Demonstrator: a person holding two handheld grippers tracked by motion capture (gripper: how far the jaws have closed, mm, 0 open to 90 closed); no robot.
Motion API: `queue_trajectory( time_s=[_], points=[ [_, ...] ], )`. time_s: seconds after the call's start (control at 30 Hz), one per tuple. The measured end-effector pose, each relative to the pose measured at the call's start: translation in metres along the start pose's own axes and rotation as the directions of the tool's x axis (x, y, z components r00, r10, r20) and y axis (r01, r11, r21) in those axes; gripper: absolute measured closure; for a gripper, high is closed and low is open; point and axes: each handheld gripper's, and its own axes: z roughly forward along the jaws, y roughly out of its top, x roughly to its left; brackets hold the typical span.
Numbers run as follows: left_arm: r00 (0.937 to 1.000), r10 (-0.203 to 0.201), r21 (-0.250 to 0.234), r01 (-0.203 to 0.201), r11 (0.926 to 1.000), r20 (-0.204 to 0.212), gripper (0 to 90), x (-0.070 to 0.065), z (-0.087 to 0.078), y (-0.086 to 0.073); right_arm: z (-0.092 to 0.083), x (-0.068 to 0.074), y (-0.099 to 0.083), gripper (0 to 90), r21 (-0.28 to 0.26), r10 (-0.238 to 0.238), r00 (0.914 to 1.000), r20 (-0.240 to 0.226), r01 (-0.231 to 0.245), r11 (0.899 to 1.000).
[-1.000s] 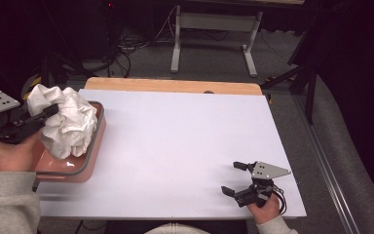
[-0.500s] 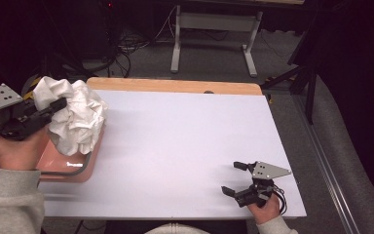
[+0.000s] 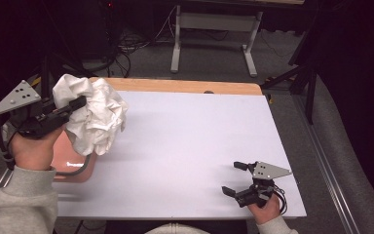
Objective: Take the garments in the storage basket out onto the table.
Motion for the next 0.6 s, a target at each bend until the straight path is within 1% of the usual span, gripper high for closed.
queue_trajectory(
  time_s=[0.07,0.13,0.2,0.4,0.6],
  points=[
    [0.9999,0.002,-0.006,-0.002,1.0000,0.017,75.8,-0.005,0.004,0.001,0.000,0.000,0.000,1.9,-0.002,0.003,1.0000,-0.001,-0.003,1.000],
    [0.9992,0.007,-0.005,-0.007,1.0000,0.040,75.8,-0.011,0.009,0.002,0.000,0.000,0.000,1.9,0.000,0.000,1.0000,-0.002,0.000,1.000],
    [0.9985,0.009,-0.003,-0.009,1.0000,0.053,75.8,-0.014,0.013,0.002,0.000,0.000,0.000,1.9,-0.003,0.001,1.0000,-0.002,-0.001,1.000],
    [0.9945,0.011,-0.009,-0.010,0.9999,0.104,75.8,-0.027,0.028,0.003,-0.001,0.000,0.000,1.9,-0.004,-0.001,1.0000,-0.002,0.001,1.000],
    [0.9905,0.018,-0.010,-0.017,0.9998,0.136,75.8,-0.039,0.039,0.001,-0.001,0.000,0.000,1.9,-0.004,-0.002,1.0000,-0.003,0.002,1.000]
  ],
)
